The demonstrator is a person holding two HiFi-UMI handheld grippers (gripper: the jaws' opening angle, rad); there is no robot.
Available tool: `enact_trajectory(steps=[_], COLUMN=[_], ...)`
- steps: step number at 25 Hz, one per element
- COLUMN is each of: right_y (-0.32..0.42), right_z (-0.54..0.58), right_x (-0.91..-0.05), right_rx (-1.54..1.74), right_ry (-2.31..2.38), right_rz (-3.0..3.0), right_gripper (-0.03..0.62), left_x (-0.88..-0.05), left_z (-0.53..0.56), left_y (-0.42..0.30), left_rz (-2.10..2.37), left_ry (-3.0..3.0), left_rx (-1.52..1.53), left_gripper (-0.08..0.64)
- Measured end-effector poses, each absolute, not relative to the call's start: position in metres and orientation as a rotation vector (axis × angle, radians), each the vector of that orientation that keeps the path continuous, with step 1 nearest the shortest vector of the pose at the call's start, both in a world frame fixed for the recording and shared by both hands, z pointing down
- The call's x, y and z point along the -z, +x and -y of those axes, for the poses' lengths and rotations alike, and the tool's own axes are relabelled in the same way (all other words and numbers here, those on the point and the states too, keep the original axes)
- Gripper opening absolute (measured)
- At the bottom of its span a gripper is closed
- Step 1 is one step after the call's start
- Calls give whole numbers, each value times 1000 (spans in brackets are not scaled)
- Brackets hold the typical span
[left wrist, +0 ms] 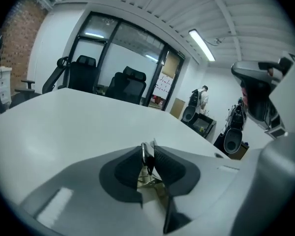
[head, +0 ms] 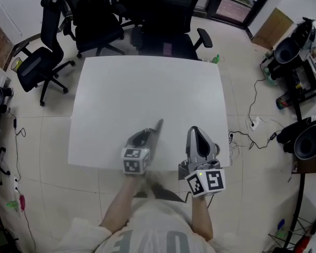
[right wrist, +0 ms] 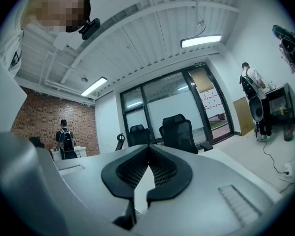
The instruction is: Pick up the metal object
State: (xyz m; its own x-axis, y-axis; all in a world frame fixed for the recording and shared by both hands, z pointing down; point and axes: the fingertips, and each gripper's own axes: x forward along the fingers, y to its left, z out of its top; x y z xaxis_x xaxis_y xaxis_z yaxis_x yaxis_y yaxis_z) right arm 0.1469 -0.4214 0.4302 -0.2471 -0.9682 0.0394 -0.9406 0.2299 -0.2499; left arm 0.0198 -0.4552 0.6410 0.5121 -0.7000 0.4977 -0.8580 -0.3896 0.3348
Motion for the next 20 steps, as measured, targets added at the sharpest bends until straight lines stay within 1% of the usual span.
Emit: enact_trajectory(steps=[4, 9, 12, 15, 18, 20], right_y=[150, 148, 138, 127, 121, 119], right_z=[421, 421, 419, 415, 411, 410], right_x=[-430, -429, -425, -416, -407, -403], right_rx=[337, 341, 332, 312, 284, 269], right_ry=[-1839, -1810, -1778, -1734, -1695, -1676], right_rz=[-2365, -2370, -2381, -2396, -2404, -2399], right_gripper=[11, 11, 11, 11, 11, 11], left_x=[-614, -562, -498, -420, -344, -310], left_z=[456, 469, 474, 472, 452, 438], left_y=[23, 8, -8, -29, -47, -54], left_rz=[1349, 1532, 1647, 1789, 1930, 2003], left_ry=[2299, 2425, 2492, 2563, 2649, 2733], left_rx=[-248, -151, -44, 131, 305, 384], left_gripper=[8, 6, 6, 6, 6, 6])
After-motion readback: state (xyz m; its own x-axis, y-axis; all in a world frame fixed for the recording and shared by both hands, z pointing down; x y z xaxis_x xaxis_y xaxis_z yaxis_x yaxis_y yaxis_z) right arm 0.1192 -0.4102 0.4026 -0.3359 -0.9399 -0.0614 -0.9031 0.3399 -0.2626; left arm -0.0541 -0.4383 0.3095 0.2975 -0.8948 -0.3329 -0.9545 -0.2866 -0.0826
